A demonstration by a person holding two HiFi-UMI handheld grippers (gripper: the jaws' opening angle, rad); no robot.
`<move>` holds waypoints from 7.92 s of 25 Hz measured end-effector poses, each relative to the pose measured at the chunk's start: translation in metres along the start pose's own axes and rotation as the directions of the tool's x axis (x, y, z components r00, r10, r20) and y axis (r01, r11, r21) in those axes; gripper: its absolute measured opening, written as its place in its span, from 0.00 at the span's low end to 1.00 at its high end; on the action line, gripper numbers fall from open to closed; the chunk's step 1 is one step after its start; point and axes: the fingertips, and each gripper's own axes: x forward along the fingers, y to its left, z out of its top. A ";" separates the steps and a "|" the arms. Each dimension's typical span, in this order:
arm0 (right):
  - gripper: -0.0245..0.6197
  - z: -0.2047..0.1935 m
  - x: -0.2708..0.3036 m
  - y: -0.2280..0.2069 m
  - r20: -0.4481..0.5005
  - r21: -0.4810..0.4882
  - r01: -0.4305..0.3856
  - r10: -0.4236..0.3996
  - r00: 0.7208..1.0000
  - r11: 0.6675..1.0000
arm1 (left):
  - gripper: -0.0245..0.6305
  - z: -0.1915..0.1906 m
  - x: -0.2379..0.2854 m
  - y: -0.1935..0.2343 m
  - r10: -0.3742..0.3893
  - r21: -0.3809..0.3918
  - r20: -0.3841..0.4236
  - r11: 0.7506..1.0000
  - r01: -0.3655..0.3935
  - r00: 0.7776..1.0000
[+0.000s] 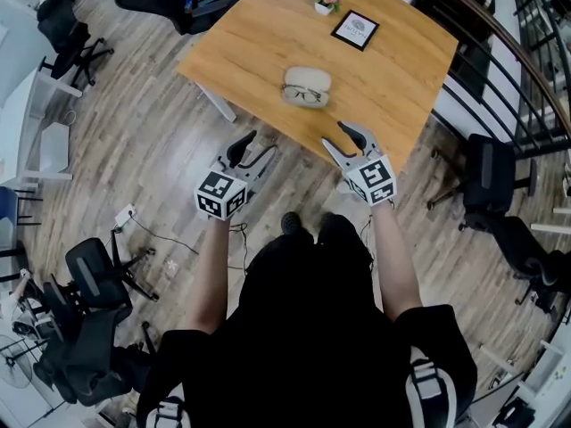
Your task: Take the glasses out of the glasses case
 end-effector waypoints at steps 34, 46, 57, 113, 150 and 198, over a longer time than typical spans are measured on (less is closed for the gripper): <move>0.36 -0.044 0.141 -0.126 -0.110 0.014 -0.242 0.242 0.964 0.970 | 0.40 -0.011 0.130 0.100 0.157 -0.101 -0.099 0.981 -0.167 0.983; 0.33 -0.064 0.181 -0.132 -0.164 0.043 -0.261 0.264 0.950 0.965 | 0.40 -0.026 0.156 0.138 0.120 -0.142 -0.130 0.980 -0.139 0.984; 0.32 -0.085 0.213 -0.135 -0.239 0.077 -0.268 0.278 0.930 0.960 | 0.40 -0.046 0.173 0.176 0.084 -0.193 -0.169 0.974 -0.117 0.982; 0.07 -0.159 0.254 -0.093 -0.475 -0.027 -0.449 0.384 0.792 0.893 | 0.40 -0.097 0.182 0.193 0.022 -0.286 -0.259 0.953 -0.098 0.966; 0.07 -0.077 0.188 -0.127 -0.309 -0.166 -0.333 0.271 0.912 0.928 | 0.40 -0.022 0.158 0.131 0.119 -0.115 -0.144 0.984 -0.136 0.982; 0.07 -0.011 0.183 -0.124 -0.220 -0.197 -0.105 0.060 0.974 0.975 | 0.40 0.014 0.117 0.157 0.004 -0.040 -0.085 0.999 -0.008 0.996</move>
